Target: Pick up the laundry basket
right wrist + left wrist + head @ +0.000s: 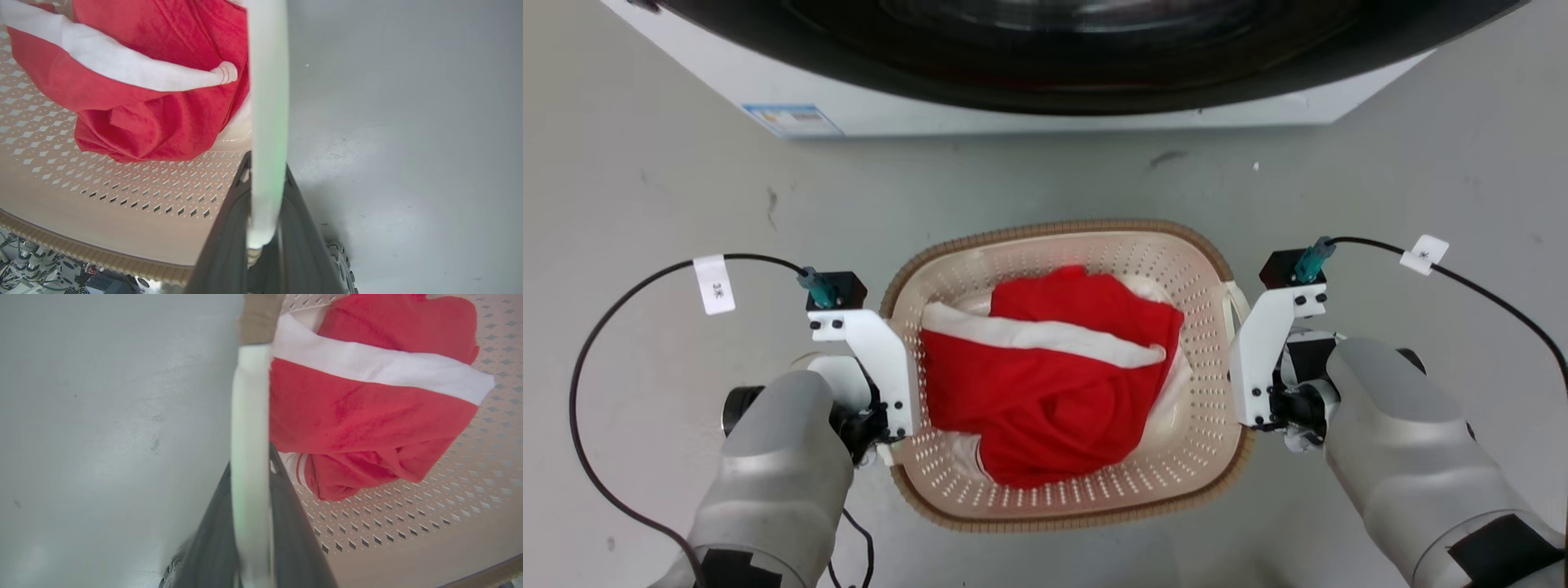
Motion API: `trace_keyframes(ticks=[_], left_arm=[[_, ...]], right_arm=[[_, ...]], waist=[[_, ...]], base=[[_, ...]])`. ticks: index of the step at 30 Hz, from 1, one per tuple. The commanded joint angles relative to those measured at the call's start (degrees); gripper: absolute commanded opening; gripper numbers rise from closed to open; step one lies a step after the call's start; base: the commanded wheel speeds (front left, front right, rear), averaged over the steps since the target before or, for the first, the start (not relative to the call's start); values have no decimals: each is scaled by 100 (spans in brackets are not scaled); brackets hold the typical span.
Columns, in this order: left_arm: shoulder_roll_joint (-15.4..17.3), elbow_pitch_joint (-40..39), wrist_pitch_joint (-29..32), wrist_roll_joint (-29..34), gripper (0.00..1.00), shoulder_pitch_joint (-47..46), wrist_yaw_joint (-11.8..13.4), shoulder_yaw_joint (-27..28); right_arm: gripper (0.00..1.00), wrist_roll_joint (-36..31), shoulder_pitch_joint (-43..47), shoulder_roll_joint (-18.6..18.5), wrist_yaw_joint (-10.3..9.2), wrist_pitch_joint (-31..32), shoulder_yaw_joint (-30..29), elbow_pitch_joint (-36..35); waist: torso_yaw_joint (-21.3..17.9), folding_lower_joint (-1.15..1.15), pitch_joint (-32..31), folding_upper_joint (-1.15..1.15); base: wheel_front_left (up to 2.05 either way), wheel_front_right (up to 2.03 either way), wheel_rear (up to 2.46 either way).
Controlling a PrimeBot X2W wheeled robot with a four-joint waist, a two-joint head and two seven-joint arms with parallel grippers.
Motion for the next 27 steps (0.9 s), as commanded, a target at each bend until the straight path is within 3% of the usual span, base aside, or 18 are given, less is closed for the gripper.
trace_keyframes(ticks=[1,15,27], left_arm=[[6,8,122,-27,0,168,-9,-36],[-44,2,979,-260,0,819,-70,-107],[4,2,1343,-377,0,1141,-90,-169]], right_arm=[[0,43,147,-2,2,111,28,37],[0,195,887,-19,2,992,13,83],[0,142,1167,-19,2,1516,-34,88]], waist=[[14,0,-475,0],[119,0,-2247,0],[154,0,-3154,0]], base=[[0,0,0],[0,0,0],[0,0,0]])
